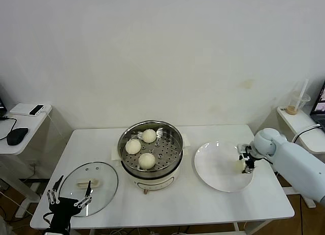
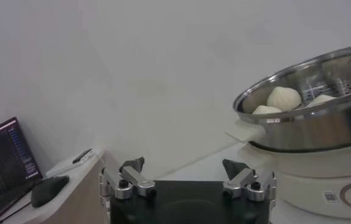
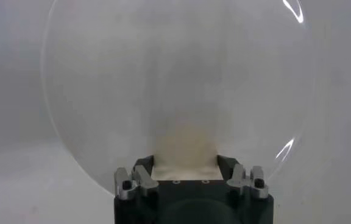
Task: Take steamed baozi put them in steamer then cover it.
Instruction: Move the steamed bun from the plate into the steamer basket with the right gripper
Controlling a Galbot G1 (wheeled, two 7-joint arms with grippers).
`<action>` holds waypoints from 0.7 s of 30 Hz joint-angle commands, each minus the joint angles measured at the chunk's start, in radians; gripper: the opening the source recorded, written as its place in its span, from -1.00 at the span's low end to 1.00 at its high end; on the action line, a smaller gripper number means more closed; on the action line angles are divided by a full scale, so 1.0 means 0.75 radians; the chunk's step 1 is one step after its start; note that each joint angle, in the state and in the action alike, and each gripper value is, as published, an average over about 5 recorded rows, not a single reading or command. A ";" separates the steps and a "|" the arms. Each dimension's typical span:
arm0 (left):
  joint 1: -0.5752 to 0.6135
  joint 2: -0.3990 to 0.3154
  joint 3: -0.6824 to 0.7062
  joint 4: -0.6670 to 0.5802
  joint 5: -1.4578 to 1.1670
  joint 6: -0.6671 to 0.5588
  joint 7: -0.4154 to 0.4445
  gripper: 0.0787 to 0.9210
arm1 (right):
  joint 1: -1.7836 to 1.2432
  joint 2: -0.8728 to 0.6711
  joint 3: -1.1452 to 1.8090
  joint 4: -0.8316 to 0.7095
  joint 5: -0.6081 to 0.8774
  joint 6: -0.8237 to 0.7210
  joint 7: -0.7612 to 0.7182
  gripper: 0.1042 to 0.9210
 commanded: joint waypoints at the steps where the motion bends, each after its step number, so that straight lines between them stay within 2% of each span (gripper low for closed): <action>1: -0.001 0.002 0.000 0.000 -0.001 0.000 -0.001 0.77 | 0.117 -0.025 -0.070 0.038 0.058 -0.010 -0.028 0.25; 11: -0.001 0.006 -0.001 -0.001 -0.009 -0.001 -0.002 0.77 | 0.528 -0.067 -0.352 0.214 0.300 -0.073 -0.066 0.24; 21: -0.012 0.010 0.009 -0.004 -0.010 0.001 -0.001 0.77 | 0.896 0.084 -0.609 0.353 0.532 -0.187 -0.019 0.24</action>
